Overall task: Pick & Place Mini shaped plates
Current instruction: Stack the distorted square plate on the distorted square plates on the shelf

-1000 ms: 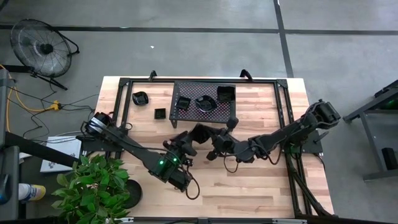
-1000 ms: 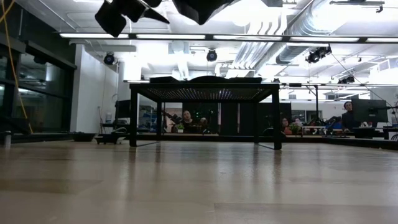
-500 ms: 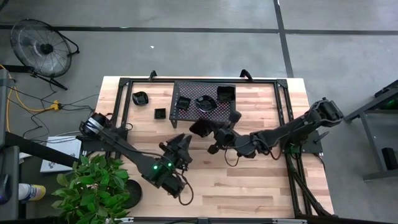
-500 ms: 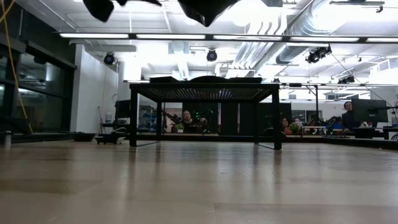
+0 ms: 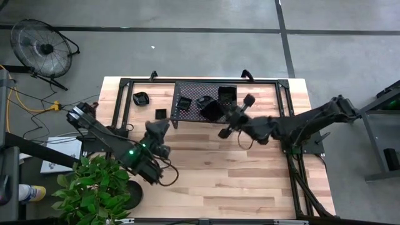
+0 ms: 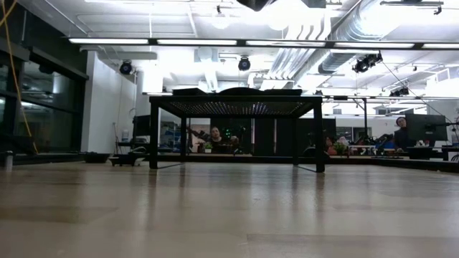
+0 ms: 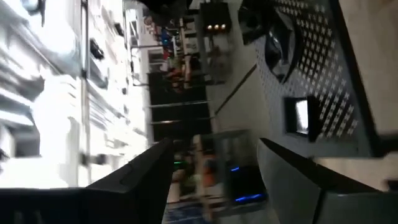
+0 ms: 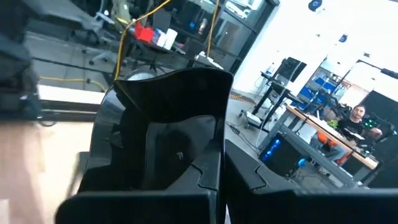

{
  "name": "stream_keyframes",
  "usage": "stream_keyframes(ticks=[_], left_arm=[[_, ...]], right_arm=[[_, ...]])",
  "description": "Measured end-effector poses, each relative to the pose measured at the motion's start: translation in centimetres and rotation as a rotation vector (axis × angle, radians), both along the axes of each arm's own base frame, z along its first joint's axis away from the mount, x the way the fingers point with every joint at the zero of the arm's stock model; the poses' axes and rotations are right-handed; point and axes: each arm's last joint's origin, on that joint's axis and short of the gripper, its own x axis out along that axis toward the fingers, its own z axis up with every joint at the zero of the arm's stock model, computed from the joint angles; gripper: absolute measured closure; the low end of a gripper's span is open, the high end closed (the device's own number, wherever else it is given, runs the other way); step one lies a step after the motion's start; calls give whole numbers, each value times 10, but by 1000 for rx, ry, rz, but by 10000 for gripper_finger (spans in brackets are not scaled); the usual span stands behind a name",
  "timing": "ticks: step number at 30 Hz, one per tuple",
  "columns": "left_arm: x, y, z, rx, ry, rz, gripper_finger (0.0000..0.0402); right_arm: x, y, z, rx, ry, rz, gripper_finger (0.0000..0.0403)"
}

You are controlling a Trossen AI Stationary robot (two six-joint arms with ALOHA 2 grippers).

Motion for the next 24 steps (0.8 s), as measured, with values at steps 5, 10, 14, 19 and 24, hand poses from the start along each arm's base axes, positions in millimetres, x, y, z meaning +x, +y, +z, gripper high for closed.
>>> stream_keyframes(ticks=[5, 10, 14, 19, 24], left_arm=[[-21, 15, 7, -114, -124, 21, 176], [-44, 32, -11, -142, -240, 36, 176], [-60, 44, -34, -161, -389, 32, 176], [-74, 54, -57, -221, -540, 28, 176], [-79, 58, -76, -277, -609, 37, 176]], right_arm=[[-17, -29, 17, 17, -28, -24, 403], [-29, -63, 27, 86, -79, -26, 403], [-32, -88, 32, 228, -73, -62, 403], [-35, -114, 39, 407, -82, -127, 403], [-43, -134, 35, 604, -176, -211, 403]])
